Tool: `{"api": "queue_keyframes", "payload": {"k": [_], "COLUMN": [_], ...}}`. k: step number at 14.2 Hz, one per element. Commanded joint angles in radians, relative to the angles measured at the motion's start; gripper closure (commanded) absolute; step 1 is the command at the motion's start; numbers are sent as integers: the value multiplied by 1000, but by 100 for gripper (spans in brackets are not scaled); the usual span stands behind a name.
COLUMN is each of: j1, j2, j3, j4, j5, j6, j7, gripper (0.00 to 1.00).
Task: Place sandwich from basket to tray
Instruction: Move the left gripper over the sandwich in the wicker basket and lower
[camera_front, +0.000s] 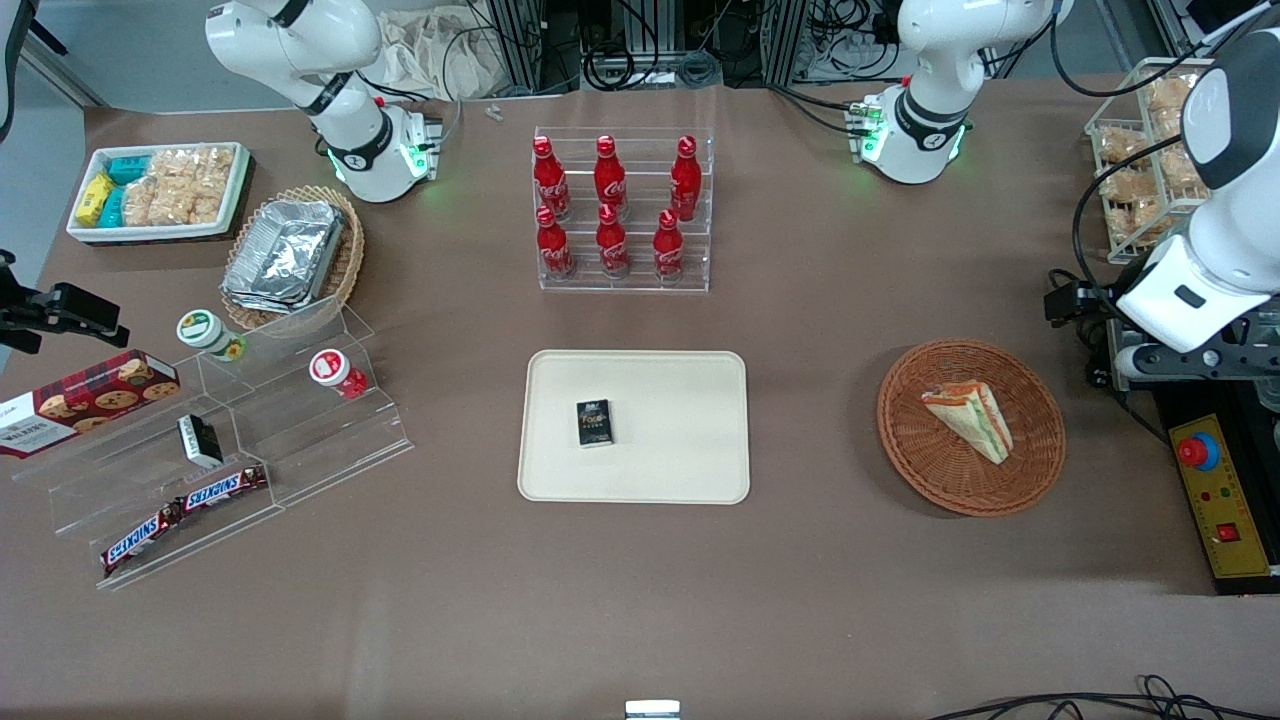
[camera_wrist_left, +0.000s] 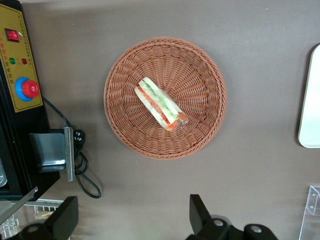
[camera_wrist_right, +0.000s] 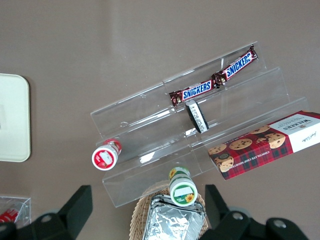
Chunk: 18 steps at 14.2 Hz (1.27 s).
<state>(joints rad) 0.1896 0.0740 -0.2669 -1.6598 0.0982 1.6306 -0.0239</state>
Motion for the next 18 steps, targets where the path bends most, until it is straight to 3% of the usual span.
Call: {"api": "queue_keyframes", "payload": {"k": [1,4,6,9,13,18], "j1": [-2,-2,4,8,17,34], "j2": [36,78,70,53,64,150], "j3": [-8,-6,-5,0,37,46], "j4": [37,37,-12,-171,-371,-436], "j5": [2,2,-5,-5,5,5], "j6": [-29,-38,10,165,457,629], "j7": [-13,-42,-196,-572,-831,-938], "gripper": [0,0,0,0,0,0]}}
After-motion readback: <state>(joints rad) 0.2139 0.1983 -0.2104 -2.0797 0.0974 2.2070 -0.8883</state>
